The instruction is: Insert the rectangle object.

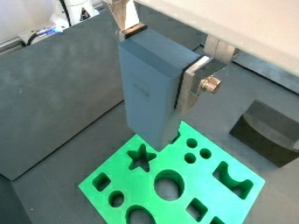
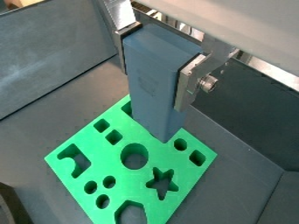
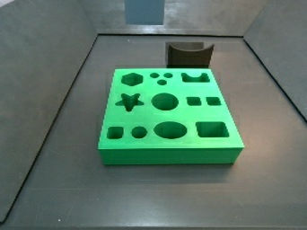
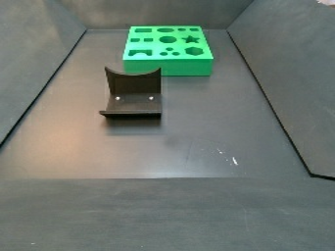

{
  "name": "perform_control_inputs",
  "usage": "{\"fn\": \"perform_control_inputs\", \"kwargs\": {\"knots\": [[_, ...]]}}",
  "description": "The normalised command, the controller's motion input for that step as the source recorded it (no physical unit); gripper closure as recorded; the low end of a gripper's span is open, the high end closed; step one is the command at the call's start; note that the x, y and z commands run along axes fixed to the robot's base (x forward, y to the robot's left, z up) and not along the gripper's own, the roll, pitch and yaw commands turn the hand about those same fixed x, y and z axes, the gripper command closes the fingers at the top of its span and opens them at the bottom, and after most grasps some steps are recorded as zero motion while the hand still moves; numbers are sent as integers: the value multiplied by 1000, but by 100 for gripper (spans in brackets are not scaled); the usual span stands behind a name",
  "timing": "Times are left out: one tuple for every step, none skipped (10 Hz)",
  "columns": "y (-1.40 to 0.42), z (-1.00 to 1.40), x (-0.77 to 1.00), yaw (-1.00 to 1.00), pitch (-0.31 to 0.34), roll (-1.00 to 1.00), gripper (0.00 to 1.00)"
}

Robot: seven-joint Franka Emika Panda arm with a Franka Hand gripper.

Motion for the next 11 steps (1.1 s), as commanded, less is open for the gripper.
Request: {"fn": "perform_control_inputs", "kwargs": {"knots": [[-623, -1000, 774, -43, -130, 54, 100], [-569, -1000, 846, -3, -131, 10, 100], [-526, -997, 871, 0, -129, 0, 100], [-494, -983, 894, 0, -123, 0, 100], [-463, -954, 906, 0, -123, 0, 100], [-431, -897, 923, 0, -119, 0, 100], [-389, -786, 940, 0, -120, 0, 100], [0, -560, 1000, 0, 9, 79, 100], [80, -300, 1000, 103, 140, 154, 100], [106, -326, 1000, 71, 174, 237, 100], [3, -263, 1000, 3, 196, 309, 100]]}}
